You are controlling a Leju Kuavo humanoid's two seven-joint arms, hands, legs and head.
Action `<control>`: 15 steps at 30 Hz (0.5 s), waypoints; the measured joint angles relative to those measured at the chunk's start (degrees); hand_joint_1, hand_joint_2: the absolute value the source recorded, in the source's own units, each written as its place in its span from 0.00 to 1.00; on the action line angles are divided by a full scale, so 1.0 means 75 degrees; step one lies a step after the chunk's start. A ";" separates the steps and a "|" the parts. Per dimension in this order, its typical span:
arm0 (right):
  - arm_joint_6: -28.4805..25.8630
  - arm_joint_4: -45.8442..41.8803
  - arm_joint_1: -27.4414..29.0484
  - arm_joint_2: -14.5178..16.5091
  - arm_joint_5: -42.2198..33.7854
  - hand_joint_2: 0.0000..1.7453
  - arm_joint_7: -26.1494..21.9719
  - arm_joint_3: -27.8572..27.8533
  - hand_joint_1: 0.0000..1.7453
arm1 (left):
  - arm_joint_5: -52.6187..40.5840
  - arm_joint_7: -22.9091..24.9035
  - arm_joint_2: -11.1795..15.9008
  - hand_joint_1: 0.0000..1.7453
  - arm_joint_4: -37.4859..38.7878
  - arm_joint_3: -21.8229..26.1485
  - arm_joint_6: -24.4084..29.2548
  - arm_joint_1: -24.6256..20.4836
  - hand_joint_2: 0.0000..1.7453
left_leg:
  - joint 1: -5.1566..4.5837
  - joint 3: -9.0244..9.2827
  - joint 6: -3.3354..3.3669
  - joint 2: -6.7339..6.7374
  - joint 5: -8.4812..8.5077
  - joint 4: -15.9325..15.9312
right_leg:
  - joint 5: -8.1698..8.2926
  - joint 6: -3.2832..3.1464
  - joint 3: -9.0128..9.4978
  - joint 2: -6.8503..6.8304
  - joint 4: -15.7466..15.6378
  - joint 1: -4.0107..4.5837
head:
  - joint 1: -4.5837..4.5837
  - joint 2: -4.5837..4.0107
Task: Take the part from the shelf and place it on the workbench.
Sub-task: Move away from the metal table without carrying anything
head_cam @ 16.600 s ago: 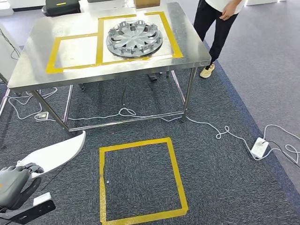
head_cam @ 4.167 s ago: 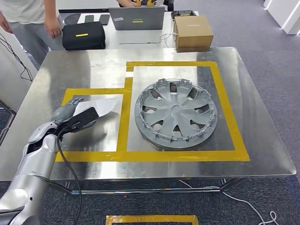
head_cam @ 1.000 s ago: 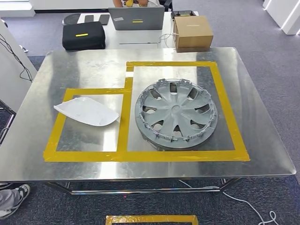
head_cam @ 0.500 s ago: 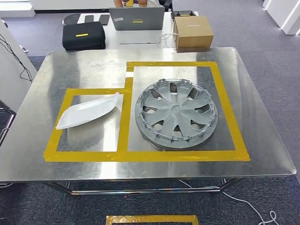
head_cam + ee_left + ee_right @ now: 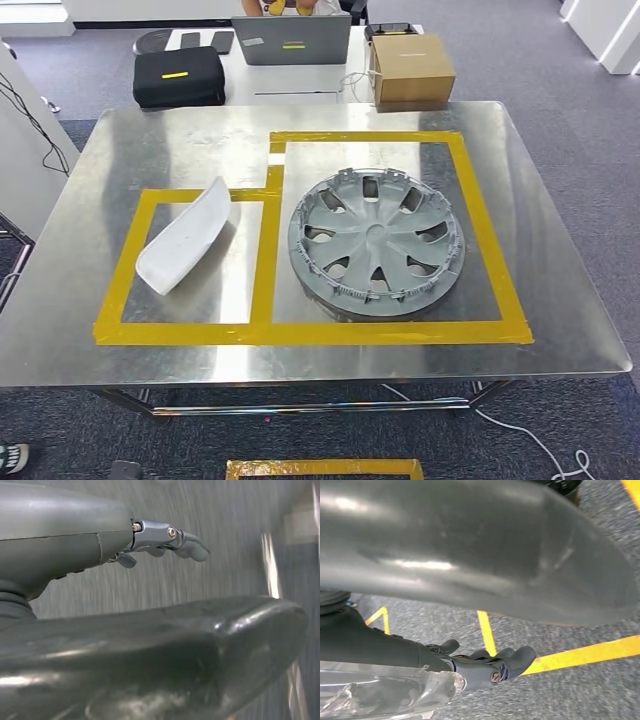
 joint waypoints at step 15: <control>0.0079 0.0010 -0.0043 -0.0258 0.0169 0.00 0.0215 0.0838 0.00 | 0.0528 0.1829 -0.0347 0.00 0.0705 0.0508 -0.1423 -0.0085 0.00 | 0.0011 0.0094 0.0201 0.0010 0.0139 -0.0216 | 0.0040 0.0156 0.0035 -0.0010 -0.0112 -0.0032 | 0.0000 0.0000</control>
